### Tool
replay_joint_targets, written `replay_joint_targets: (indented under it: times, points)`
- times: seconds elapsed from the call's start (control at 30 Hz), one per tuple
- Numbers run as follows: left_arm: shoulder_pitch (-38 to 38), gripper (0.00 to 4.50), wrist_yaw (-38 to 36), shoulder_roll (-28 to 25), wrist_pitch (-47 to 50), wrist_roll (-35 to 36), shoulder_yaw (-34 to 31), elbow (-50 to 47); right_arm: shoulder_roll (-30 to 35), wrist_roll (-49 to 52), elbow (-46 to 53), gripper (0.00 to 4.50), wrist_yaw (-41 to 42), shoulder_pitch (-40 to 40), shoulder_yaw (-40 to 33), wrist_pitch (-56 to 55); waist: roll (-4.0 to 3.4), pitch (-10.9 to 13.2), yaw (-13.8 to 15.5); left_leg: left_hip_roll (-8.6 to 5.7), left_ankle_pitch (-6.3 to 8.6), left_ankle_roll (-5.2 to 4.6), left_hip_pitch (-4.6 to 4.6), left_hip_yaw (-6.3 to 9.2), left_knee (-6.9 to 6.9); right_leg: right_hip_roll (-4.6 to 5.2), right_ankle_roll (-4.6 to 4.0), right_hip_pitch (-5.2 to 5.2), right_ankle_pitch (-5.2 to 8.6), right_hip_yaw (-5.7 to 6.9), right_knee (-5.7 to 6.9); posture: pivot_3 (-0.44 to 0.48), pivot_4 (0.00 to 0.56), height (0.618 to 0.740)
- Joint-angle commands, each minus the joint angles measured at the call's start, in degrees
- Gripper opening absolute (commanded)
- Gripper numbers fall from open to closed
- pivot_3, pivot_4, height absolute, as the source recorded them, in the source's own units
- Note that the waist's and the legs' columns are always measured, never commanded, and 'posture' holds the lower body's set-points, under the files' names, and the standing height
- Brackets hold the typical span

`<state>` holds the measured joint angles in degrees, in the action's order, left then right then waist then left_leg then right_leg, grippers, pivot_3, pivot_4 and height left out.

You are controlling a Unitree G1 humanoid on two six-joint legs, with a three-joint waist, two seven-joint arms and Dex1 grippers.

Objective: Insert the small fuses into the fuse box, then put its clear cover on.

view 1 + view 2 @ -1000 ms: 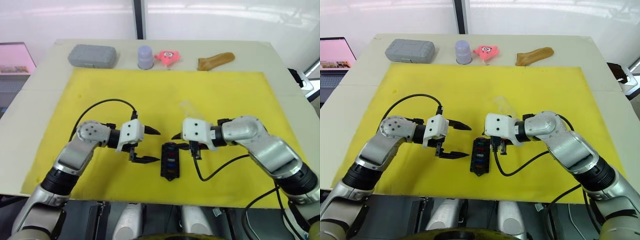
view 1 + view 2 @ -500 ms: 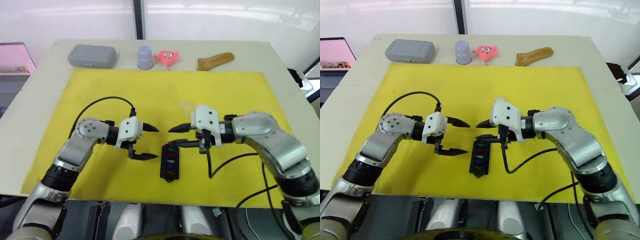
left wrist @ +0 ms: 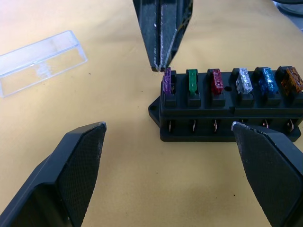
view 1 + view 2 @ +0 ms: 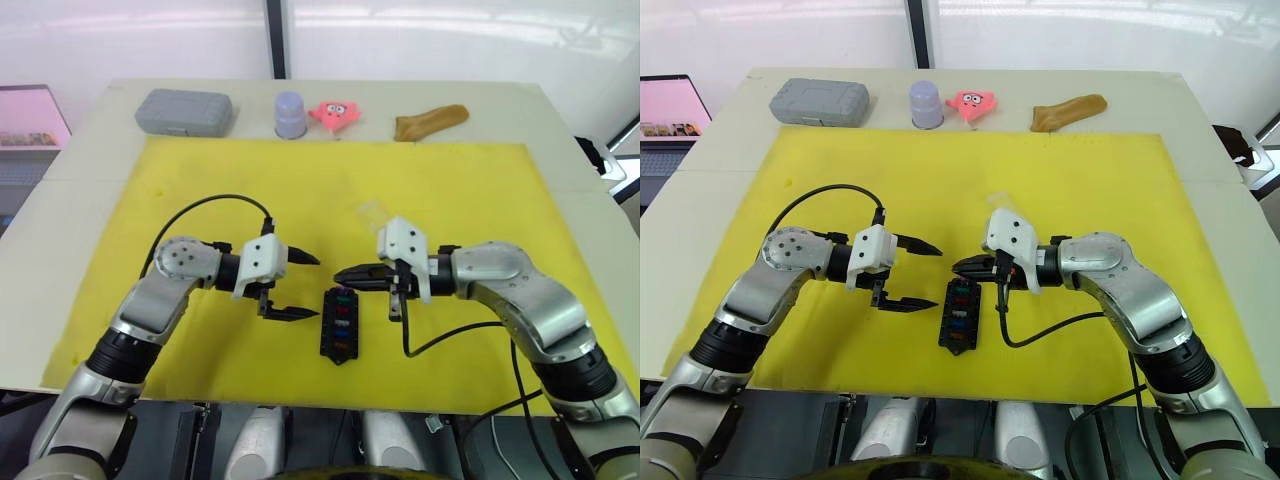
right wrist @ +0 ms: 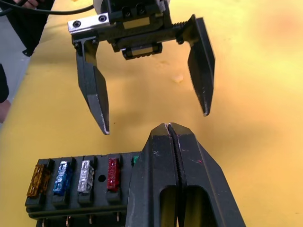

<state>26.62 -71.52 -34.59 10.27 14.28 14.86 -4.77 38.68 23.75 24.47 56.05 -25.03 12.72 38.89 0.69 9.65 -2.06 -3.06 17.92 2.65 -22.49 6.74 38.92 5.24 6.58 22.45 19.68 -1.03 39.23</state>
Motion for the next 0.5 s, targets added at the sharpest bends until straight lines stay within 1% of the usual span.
replay_joint_targets:
  times: [0.03,0.33,0.5]
  points:
    - [-0.2,4.5,0.4,0.2,-0.7,0.3,-0.2,-1.9,0.1,0.1,0.6,0.02,-0.4,-0.1,-0.6,-0.3,0.0,0.0,0.0,0.0,0.0,0.0,0.0,0.0,0.0,0.0,0.0,0.0,0.0,0.0,0.0,0.0,0.15,0.74]
    - [0.2,4.5,0.7,0.3,-0.7,0.4,-0.4,-1.4,0.5,-0.2,0.4,0.02,-1.0,1.0,-0.1,0.3,0.0,0.0,0.0,0.0,0.0,0.0,0.0,0.0,0.0,0.0,0.0,0.0,0.0,0.0,0.0,0.0,0.15,0.74]
    - [0.4,4.5,1.0,0.6,1.9,1.7,-0.9,-2.2,1.0,0.2,0.3,0.02,-0.5,1.8,0.0,0.6,0.0,0.0,0.0,0.0,0.0,0.0,0.0,0.0,0.01,0.0,0.0,0.0,0.0,0.0,0.01,0.0,0.15,0.74]
